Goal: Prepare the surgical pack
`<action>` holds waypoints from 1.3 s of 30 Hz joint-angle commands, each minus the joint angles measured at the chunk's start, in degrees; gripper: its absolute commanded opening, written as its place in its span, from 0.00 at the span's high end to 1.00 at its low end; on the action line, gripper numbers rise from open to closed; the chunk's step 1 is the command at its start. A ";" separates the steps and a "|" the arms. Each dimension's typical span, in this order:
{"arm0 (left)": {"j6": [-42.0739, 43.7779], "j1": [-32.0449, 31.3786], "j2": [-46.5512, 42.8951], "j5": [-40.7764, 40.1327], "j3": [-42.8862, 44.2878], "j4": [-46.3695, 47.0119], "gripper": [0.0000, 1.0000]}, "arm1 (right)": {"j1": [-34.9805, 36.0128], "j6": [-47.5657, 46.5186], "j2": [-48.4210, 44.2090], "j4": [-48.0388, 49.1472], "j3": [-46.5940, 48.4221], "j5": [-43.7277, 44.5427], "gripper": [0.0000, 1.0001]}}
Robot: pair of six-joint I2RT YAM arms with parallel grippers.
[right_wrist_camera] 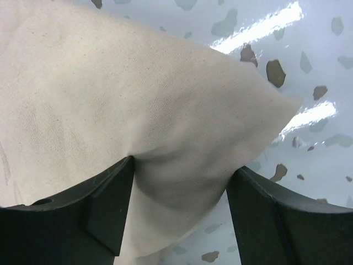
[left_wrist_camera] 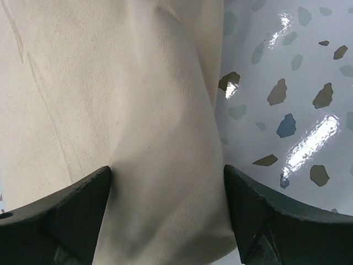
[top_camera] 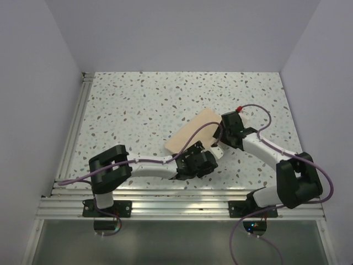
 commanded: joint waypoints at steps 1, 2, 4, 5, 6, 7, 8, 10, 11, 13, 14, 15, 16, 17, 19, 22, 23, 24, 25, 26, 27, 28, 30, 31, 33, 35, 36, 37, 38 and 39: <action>1.43 -2.17 -0.80 -2.12 -3.33 -3.82 0.16 | -2.49 -10.09 -4.27 9.49 -2.18 7.40 0.30; 1.34 -2.43 -0.97 -2.29 -3.69 -3.73 0.16 | -2.66 -11.50 -4.54 10.20 -2.97 7.92 0.30; 1.34 -3.40 -1.85 -3.26 -4.48 -3.03 0.15 | -3.97 -12.74 -3.94 11.08 -3.15 7.49 0.21; 1.25 -3.66 -2.11 -3.35 -4.48 -3.03 0.14 | -4.50 -12.92 -3.32 11.00 -2.71 6.79 0.20; 1.25 -4.19 -2.20 -3.79 -4.48 -3.11 0.14 | -5.12 -13.09 -2.79 11.18 -2.54 6.09 0.20; 1.25 -4.54 -2.21 -4.83 -4.48 -3.29 0.13 | -5.99 -13.18 -2.35 11.26 -2.36 5.82 0.19; 1.16 -4.89 -2.21 -5.11 -4.39 -3.81 0.13 | -6.26 -13.18 -1.65 11.96 -2.27 5.56 0.17; 1.08 -5.33 -2.29 -6.33 -4.65 -3.91 0.13 | -7.05 -13.18 -1.12 12.93 -2.36 5.20 0.11; 0.81 -5.42 -2.47 -6.51 -4.83 -3.99 0.12 | -7.41 -12.83 -0.42 13.54 -2.10 4.59 0.11; 0.46 -5.60 -2.91 -7.30 -5.18 -3.99 0.12 | -7.76 -12.48 0.37 13.81 -1.75 3.53 0.11; 0.29 -5.60 -3.17 -7.39 -5.18 -3.91 0.11 | -7.85 -11.96 0.72 13.81 -1.13 3.10 0.11; 0.11 -5.60 -3.26 -7.48 -5.36 -3.73 0.11 | -7.85 -11.78 1.51 13.73 -0.87 2.57 0.11; 0.02 -5.60 -3.35 -7.48 -5.27 -3.73 0.11 | -7.85 -11.60 1.78 12.42 -0.43 2.04 0.11; -0.15 -5.60 -3.26 -7.48 -5.01 -3.82 0.11 | -7.76 -11.34 1.78 11.63 0.36 2.39 0.09; -0.50 -5.51 -3.70 -6.43 -4.57 -3.91 0.11 | -8.28 -10.90 1.61 7.94 1.42 4.14 0.01; -1.12 -5.34 -6.06 -3.62 -4.83 -2.42 0.06 | -11.88 -9.50 1.78 4.25 3.70 -0.65 0.02; -1.30 -4.81 -6.77 -2.66 -4.75 -1.63 0.04 | -12.76 -9.32 1.61 3.89 3.71 -1.38 0.02; -1.56 -4.46 -8.52 -0.73 -4.83 -1.36 0.02 | -13.64 -8.97 -0.13 3.53 3.36 -1.48 0.02; -1.73 -4.02 -9.49 0.42 -4.75 -1.18 0.00 | -13.74 -8.96 -1.37 4.84 1.61 -1.48 0.01; -1.82 -3.06 -10.54 1.65 -4.66 -0.83 0.00 | -13.82 -8.88 -3.12 5.81 0.47 -1.30 0.01; -2.00 -2.44 -12.82 4.53 -4.66 -0.57 0.00 | -14.00 -8.70 -4.70 7.38 -0.59 -1.22 0.01; -2.35 -1.65 -14.06 6.39 -4.83 -0.31 0.00 | -14.09 -8.61 -7.68 7.92 -2.25 -1.21 0.02; -2.79 1.86 -18.00 12.25 -5.09 0.14 0.00 | -14.26 -8.61 -9.90 6.97 -3.06 -0.52 0.01; -3.31 5.35 -19.42 14.29 -5.36 0.57 0.00 | -14.35 -8.87 -11.30 5.83 -2.89 -0.08 0.02; -4.11 9.76 -22.32 18.95 -4.93 0.58 0.00 | -14.35 -8.44 -11.75 -0.47 -1.92 1.59 0.01; -5.69 17.11 -22.07 22.21 -2.91 -1.86 0.00 | -14.35 -5.64 -11.84 -5.15 -0.52 3.08 0.15; -6.21 19.08 -20.42 24.14 0.15 -3.19 0.00 | -14.35 -4.49 -12.01 -7.00 -0.51 3.61 0.23; -6.48 22.41 -19.27 24.59 1.57 -4.33 0.02 | -14.35 -2.83 -12.19 -9.45 -0.86 4.05 0.29; -6.48 23.92 -16.38 25.12 2.98 -4.96 0.03 | -14.27 -2.20 -12.54 -10.26 -1.30 3.62 0.38; -6.40 25.33 -14.88 27.13 5.60 -4.96 0.07 | -14.26 -1.67 -12.63 -11.66 -1.83 2.75 0.40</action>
